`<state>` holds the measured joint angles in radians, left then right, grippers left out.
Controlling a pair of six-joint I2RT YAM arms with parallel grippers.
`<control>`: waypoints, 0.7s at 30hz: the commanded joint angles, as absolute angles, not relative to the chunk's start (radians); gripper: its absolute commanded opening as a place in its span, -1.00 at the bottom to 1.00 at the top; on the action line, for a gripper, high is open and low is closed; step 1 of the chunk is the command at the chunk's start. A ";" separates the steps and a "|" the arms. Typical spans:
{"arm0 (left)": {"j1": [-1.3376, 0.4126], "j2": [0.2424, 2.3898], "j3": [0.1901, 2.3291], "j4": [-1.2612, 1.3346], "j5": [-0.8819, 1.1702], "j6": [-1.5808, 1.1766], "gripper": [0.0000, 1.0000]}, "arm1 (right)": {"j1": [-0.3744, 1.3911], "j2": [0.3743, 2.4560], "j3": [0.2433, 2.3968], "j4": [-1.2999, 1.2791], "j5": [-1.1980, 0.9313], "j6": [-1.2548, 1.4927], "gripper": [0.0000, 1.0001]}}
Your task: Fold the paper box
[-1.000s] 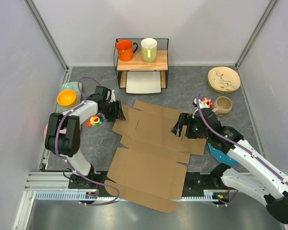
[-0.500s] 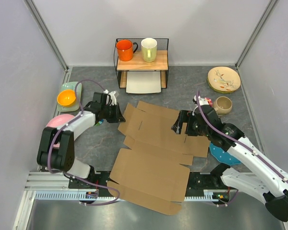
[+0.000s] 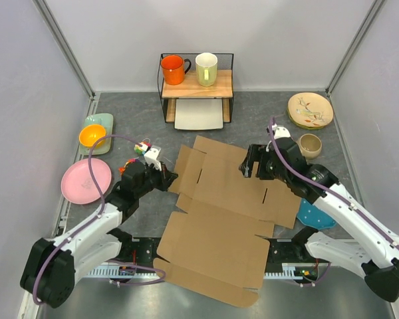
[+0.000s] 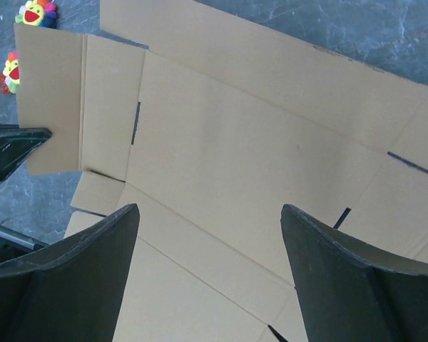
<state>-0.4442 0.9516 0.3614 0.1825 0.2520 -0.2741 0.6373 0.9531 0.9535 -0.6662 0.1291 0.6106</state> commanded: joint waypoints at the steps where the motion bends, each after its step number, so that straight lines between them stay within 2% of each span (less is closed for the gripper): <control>1: -0.475 0.821 0.307 0.334 0.196 -0.209 -0.96 | 0.637 1.006 1.063 -0.627 0.092 0.499 0.76; 7: -0.480 0.721 0.307 0.282 0.247 -0.137 -0.96 | 0.637 1.115 1.190 -0.620 0.031 0.390 0.83; 9: -0.482 0.703 0.308 0.265 0.279 -0.115 -0.97 | 0.637 1.138 1.206 -0.579 0.002 0.350 0.96; 11: -0.491 0.695 0.316 0.246 0.319 -0.083 -0.96 | 0.637 1.147 1.213 -0.523 0.002 0.319 0.96; 21: -0.497 0.612 0.316 0.193 0.265 -0.071 -0.96 | 0.637 1.276 1.267 -0.514 0.124 0.189 0.96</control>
<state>-0.4915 0.6498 0.2996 0.1844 0.2703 -0.1349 0.6373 1.2346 1.2392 -0.5434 0.0681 0.2615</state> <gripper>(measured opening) 0.054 0.982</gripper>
